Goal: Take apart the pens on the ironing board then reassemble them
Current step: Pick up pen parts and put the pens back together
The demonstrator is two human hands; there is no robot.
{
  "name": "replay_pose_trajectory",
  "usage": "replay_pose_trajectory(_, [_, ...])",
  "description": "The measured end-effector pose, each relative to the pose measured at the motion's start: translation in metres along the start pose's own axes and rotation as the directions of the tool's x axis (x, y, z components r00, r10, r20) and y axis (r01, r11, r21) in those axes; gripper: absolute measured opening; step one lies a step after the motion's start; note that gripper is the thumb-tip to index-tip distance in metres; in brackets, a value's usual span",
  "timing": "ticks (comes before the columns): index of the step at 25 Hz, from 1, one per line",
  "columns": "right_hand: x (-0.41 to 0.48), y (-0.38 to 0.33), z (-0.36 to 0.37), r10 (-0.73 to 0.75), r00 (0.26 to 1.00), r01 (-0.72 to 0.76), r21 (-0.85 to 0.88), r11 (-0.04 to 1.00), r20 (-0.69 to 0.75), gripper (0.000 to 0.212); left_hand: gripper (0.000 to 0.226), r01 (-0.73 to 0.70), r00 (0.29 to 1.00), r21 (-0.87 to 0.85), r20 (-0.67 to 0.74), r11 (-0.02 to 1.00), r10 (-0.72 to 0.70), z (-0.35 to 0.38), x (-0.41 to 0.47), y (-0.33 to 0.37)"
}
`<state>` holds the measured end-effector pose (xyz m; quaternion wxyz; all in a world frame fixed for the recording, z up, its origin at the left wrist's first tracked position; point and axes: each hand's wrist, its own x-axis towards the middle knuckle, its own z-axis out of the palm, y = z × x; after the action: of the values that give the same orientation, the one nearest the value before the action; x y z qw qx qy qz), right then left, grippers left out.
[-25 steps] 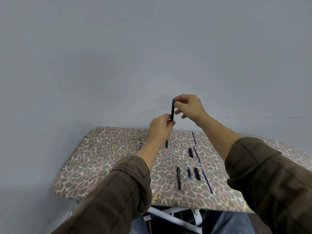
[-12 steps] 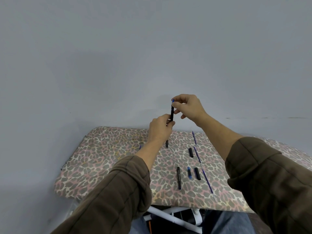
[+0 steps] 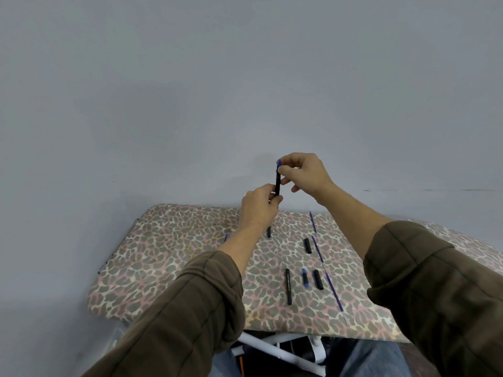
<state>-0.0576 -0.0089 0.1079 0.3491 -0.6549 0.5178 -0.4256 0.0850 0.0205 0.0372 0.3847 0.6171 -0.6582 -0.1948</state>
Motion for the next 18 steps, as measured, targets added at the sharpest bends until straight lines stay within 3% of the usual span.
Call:
replay_pose_trajectory(3, [0.0008,0.0014,0.0,0.001,1.0,-0.001,-0.017,1.0,-0.017,0.007,0.025,-0.001,1.0,-0.002,-0.002,1.0,0.001,0.0002,-0.0008,0.0001])
replay_pose_trajectory(9, [0.0011,0.0005,-0.0006,0.009,1.0,-0.009,0.01,1.0,0.0,0.016,0.026,-0.003,1.0,-0.005,0.001,1.0,0.003,0.0007,0.0004,0.001])
replay_pose_trajectory(14, [0.0015,0.0017,0.0,0.001,1.0,-0.002,-0.026,1.0,-0.012,0.008,0.025,-0.006,1.0,-0.009,-0.002,1.0,0.006,0.0016,-0.0001,-0.0001])
replay_pose_trajectory(18, [0.0005,0.0008,-0.0005,0.012,1.0,-0.012,0.007,1.0,-0.023,0.013,0.025,-0.007,1.0,-0.019,-0.009,1.0,0.007,0.0029,-0.0002,0.0001])
